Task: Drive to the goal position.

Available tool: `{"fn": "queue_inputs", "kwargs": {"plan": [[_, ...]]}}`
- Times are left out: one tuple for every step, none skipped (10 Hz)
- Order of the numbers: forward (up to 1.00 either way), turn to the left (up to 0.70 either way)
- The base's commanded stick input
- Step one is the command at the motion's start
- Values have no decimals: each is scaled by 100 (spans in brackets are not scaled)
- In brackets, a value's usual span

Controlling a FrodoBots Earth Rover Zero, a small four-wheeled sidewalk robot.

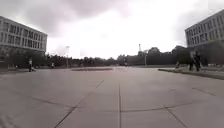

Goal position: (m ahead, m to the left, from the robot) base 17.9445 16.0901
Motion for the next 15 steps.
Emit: {"fn": "queue_inputs", "kwargs": {"plan": [[85, 3], [85, 0], [85, 0], [85, 0], [85, 30], [85, 28], [85, 2], [85, 0], [85, 0], [85, 20], [85, 33], [85, 6], [85, 0], [85, 0], [85, 0]]}}
